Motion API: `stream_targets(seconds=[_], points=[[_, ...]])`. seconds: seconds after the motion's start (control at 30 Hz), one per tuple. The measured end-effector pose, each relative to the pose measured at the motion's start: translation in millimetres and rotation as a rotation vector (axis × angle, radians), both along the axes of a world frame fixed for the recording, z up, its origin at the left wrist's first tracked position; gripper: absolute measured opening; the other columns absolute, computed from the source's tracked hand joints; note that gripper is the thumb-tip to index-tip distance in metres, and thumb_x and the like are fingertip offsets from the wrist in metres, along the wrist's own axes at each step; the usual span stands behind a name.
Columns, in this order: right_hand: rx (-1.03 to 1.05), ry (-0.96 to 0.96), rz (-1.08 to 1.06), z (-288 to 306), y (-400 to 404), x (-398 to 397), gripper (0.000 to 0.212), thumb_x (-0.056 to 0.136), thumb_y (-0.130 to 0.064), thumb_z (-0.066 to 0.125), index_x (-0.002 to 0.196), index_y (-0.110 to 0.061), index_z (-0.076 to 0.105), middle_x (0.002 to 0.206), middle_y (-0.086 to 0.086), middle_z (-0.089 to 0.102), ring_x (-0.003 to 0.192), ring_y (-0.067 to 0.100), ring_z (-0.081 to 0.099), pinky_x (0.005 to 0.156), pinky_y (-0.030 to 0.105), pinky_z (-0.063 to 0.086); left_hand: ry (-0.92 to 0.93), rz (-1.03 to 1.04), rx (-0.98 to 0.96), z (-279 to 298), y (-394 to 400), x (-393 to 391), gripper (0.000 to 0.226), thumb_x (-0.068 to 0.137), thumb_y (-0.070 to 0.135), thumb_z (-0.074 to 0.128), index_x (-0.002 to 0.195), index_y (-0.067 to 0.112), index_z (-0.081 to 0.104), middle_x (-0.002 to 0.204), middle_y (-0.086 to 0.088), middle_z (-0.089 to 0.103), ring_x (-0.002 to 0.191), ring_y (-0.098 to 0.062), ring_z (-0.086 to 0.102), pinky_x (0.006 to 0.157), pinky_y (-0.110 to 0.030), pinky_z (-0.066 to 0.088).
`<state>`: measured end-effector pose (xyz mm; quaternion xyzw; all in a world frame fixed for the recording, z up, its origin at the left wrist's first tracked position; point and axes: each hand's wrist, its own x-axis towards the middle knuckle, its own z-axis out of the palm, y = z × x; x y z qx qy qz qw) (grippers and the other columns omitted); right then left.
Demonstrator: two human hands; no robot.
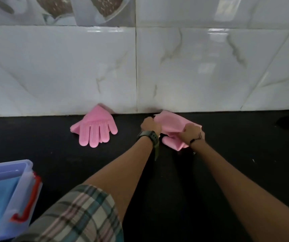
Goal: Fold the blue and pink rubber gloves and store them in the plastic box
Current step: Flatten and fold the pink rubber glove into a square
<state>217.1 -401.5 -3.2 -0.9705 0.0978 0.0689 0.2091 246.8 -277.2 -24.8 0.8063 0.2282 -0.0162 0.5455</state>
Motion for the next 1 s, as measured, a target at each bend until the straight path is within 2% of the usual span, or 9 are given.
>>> stream_targets(seconds=[0.07,0.17,0.3,0.47,0.57,0.7,0.8,0.9,1.0], points=[[0.476,-0.010,-0.177,-7,20,-26,0.012,0.090,-0.013,0.048,0.085,-0.006,0.056,0.095,0.018,0.062,0.086,0.031,0.067,0.072,0.034,0.055,-0.081,-0.069,0.206,14,13,-6,0.029,0.088,0.004,0.045,0.110,0.004,0.064,0.114,-0.018,0.066,0.105,-0.034,0.063,0.091,-0.043,0.054],[1.089,0.051,-0.423,-15,66,-66,0.004,0.088,-0.011,0.052,0.085,-0.011,0.049,0.094,0.009,0.057,0.084,0.024,0.064,0.075,0.032,0.057,-0.308,-0.278,0.416,32,37,-32,0.032,0.087,0.001,0.047,0.115,0.007,0.062,0.118,-0.014,0.066,0.110,-0.029,0.060,0.097,-0.037,0.050],[1.263,0.078,-0.452,-21,126,-110,0.009,0.086,-0.018,0.058,0.088,-0.020,0.049,0.098,0.004,0.059,0.102,0.024,0.060,0.094,0.042,0.051,-0.547,-0.494,0.670,44,71,-87,0.025,0.086,-0.004,0.050,0.107,0.002,0.063,0.107,-0.014,0.064,0.095,-0.027,0.061,0.084,-0.034,0.050],[1.413,-0.085,-0.493,-38,131,-181,0.043,0.076,0.012,0.055,0.110,-0.016,0.054,0.106,0.011,0.064,0.098,0.029,0.064,0.080,0.043,0.058,-0.714,-0.686,0.641,25,99,-186,0.012,0.066,-0.015,0.055,0.071,-0.007,0.062,0.079,-0.022,0.063,0.075,-0.034,0.059,0.066,-0.042,0.053],[1.320,-0.335,-0.810,-43,85,-205,0.044,0.077,0.015,0.046,0.110,-0.013,0.052,0.108,0.015,0.062,0.086,0.026,0.064,0.064,0.036,0.057,-0.741,-0.851,0.591,8,108,-233,0.010,0.065,-0.009,0.052,0.061,-0.003,0.059,0.065,-0.018,0.062,0.061,-0.032,0.056,0.054,-0.040,0.050],[1.082,-0.389,-0.986,-30,44,-206,0.029,0.090,-0.002,0.042,0.114,-0.017,0.051,0.105,0.004,0.055,0.092,0.023,0.059,0.080,0.040,0.054,-0.708,-0.801,0.413,5,110,-246,0.012,0.069,-0.008,0.047,0.063,-0.005,0.057,0.066,-0.020,0.061,0.061,-0.032,0.056,0.055,-0.046,0.050],[0.858,-0.260,-0.653,-14,43,-200,0.012,0.090,-0.023,0.045,0.097,-0.016,0.051,0.084,0.000,0.051,0.074,0.016,0.052,0.060,0.027,0.043,-0.641,-0.701,0.429,4,101,-232,0.015,0.077,-0.006,0.048,0.082,-0.006,0.062,0.087,-0.019,0.066,0.080,-0.030,0.060,0.073,-0.041,0.052],[0.568,0.048,-0.303,-6,47,-203,0.045,0.089,-0.027,0.056,0.126,-0.016,0.035,0.093,0.006,0.060,0.071,0.018,0.056,0.055,0.026,0.042,-0.469,-0.711,0.542,-7,92,-218,0.031,0.088,0.009,0.051,0.119,0.006,0.056,0.125,-0.007,0.057,0.114,-0.020,0.051,0.096,-0.026,0.042],[0.519,0.199,-0.212,-8,46,-216,0.068,0.085,-0.007,0.059,0.140,-0.019,0.019,0.080,0.007,0.061,0.055,0.014,0.055,0.046,0.024,0.045,-0.397,-0.742,0.606,-18,90,-221,0.032,0.093,0.020,0.048,0.122,0.011,0.057,0.128,-0.004,0.056,0.119,-0.017,0.048,0.101,-0.025,0.039]])
